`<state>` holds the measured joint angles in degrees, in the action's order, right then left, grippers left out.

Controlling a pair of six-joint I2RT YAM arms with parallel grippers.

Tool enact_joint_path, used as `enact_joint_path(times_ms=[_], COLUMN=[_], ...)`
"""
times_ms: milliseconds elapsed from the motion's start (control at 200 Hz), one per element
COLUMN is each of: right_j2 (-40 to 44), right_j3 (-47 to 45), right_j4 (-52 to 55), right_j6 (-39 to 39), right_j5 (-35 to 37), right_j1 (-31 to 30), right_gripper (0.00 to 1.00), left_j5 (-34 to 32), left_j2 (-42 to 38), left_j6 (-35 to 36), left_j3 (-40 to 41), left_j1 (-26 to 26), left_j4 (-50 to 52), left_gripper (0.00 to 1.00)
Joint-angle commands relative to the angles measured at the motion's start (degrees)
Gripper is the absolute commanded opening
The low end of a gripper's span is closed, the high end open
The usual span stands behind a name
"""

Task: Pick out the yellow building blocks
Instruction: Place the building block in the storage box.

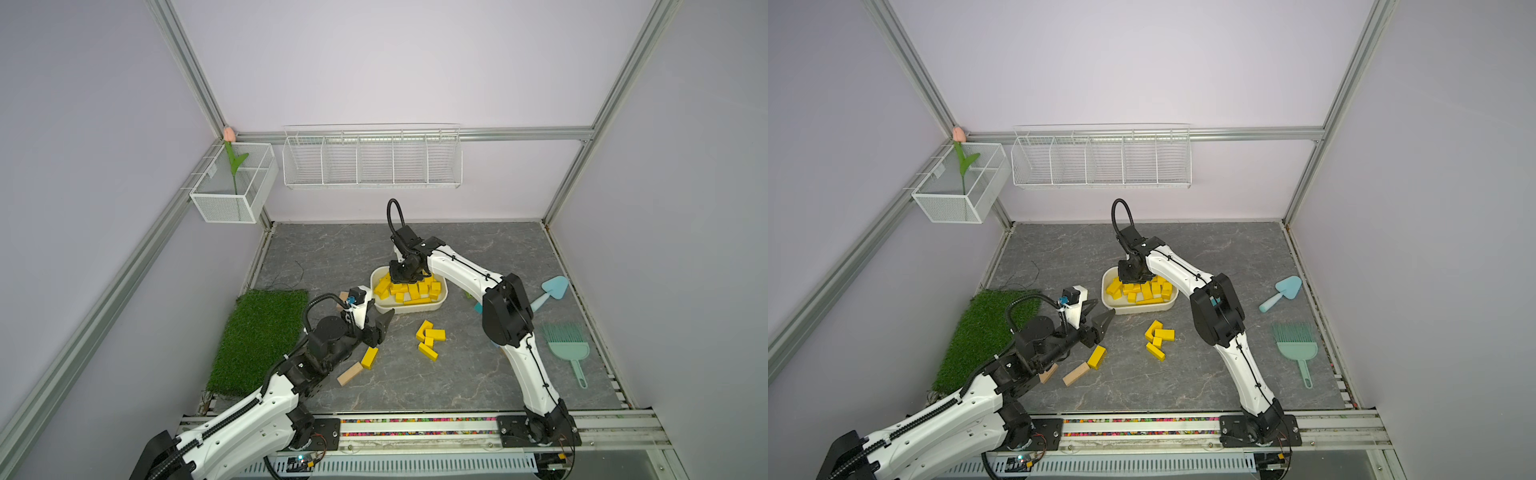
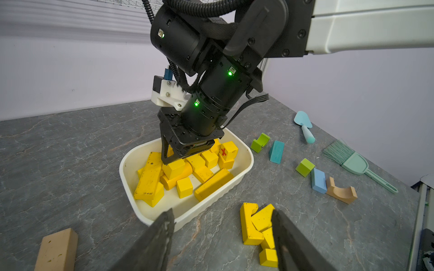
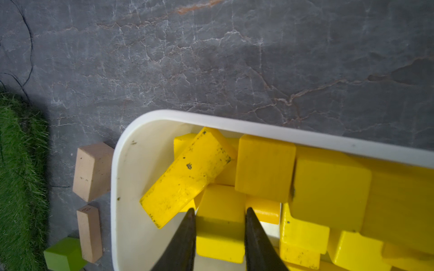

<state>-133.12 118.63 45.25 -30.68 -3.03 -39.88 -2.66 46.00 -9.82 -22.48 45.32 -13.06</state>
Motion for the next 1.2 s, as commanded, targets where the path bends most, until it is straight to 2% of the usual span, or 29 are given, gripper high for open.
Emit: enact_joint_path(times_ms=[0,210,290,465,650,835,1195], right_j2=[-0.8,-1.0,-1.0,-0.2,5.2,15.3,39.1], right_j3=[1.0,1.6,1.9,1.8,-2.0,-11.4,-42.9], right_j4=[0.4,0.2,0.6,1.0,0.1,-1.6,-7.9], right_j6=[-0.7,-0.9,-0.7,-0.3,-0.2,0.6,-2.0], right_j5=[-0.2,-0.1,0.5,1.2,1.7,2.8,4.2], right_j1=[-0.4,-0.5,-0.5,-0.5,-0.8,-1.8,-4.7], right_gripper=[0.34,0.35,0.41,0.45,0.45,0.45,0.45], left_j5=[0.6,0.7,0.6,0.7,0.5,-0.2,-1.3], left_j2=[-0.6,-0.5,-0.5,-0.1,-0.1,0.5,1.6], left_j6=[-0.4,-0.5,-0.5,-0.5,-0.7,-1.3,-2.2], left_j3=[0.8,0.7,0.7,0.4,0.4,-0.1,-1.0], left_j1=[-0.4,-0.5,-0.5,-0.6,-0.7,-0.7,-0.8], left_j4=[-1.0,-0.9,-0.9,-0.7,-0.7,-0.4,0.3], left_gripper=[0.67,0.67,0.67,0.67,0.67,0.67,0.67])
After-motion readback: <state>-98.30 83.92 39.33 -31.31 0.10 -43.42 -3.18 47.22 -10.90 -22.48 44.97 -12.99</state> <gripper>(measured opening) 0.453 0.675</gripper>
